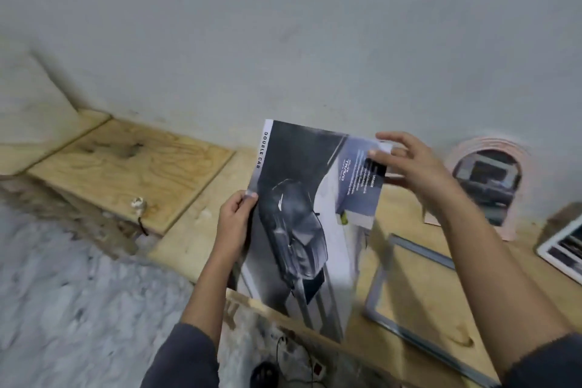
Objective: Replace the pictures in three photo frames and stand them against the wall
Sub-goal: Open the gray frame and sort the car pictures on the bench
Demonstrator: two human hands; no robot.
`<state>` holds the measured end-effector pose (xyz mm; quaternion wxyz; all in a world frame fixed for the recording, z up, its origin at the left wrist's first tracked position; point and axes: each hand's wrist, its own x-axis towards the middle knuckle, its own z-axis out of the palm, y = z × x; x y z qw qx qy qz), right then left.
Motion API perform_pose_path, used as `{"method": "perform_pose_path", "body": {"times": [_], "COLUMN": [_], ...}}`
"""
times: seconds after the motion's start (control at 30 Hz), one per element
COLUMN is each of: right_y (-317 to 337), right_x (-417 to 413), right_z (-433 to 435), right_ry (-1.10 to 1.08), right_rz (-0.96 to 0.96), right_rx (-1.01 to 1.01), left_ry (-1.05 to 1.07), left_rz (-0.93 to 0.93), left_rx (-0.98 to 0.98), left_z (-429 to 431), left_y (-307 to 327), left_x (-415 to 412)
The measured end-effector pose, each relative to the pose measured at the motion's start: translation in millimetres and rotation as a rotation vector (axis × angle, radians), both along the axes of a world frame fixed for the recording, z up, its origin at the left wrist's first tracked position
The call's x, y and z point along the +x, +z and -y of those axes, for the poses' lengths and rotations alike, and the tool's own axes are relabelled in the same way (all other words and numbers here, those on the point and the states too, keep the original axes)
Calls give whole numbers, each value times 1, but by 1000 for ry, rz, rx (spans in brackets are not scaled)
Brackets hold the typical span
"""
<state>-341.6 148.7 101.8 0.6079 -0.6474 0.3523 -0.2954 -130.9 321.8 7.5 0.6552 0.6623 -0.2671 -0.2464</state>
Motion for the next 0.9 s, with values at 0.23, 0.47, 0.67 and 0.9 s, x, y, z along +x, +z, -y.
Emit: {"method": "perform_pose_path", "body": {"times": [0.23, 0.47, 0.67, 0.9], "right_y": [-137, -231, -262, -256], "right_x": [161, 252, 287, 288], "right_z": [-46, -54, -63, -61], "right_ry": [116, 42, 58, 60], "right_rz": [-339, -594, -700, -800], "right_rx": [269, 76, -65, -297], "left_ry": [84, -85, -148, -124], "left_rz": [146, 331, 377, 479], "left_rx": [304, 779, 953, 1080], "left_z": [-9, -11, -7, 2], "left_y": [-55, -127, -162, -166], "left_x": [161, 236, 253, 241]}}
